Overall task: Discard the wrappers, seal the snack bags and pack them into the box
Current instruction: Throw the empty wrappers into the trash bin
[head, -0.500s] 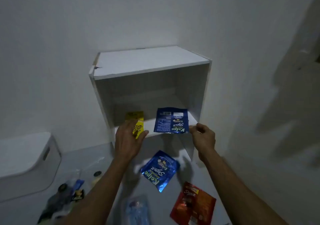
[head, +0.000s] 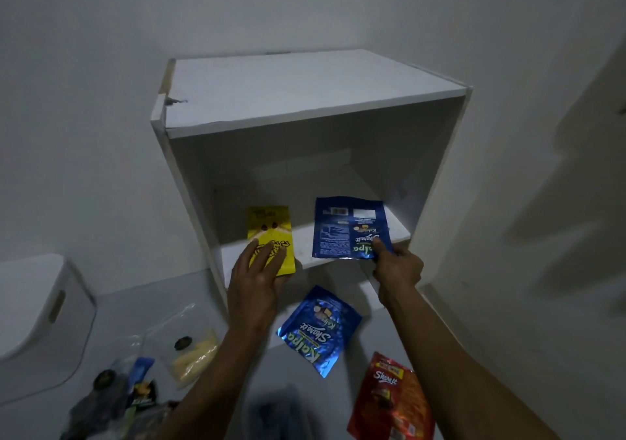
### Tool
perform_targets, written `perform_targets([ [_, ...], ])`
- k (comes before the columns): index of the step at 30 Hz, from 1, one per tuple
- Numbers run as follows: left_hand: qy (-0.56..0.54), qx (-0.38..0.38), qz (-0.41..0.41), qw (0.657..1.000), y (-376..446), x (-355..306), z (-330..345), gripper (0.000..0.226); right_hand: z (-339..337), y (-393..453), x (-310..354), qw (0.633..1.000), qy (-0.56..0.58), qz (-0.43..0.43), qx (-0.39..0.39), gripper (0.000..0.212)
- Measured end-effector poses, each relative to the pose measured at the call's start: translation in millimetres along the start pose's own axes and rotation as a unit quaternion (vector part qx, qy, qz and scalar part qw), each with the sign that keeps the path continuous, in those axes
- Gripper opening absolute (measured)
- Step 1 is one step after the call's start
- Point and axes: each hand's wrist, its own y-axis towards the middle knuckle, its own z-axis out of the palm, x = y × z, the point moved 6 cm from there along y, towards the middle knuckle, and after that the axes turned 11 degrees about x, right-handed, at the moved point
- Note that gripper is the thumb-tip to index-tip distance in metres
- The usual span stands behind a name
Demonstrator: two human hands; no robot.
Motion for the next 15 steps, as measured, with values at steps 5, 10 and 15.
perform_targets([
  [5,-0.094,-0.037,0.034,0.994,-5.7,6.7,1.6,0.036,-2.5,7.2,-7.8,0.999,0.047,0.014,-0.016,0.025],
  [10,-0.201,-0.07,-0.011,0.977,1.2,-12.6,-14.9,0.03,-14.0,5.4,2.5,0.997,0.073,-0.019,-0.018,0.015],
  [15,-0.328,-0.127,-0.071,0.933,12.5,-32.2,-35.6,0.026,-37.9,-11.5,40.6,0.991,0.067,-0.114,-0.01,0.013],
])
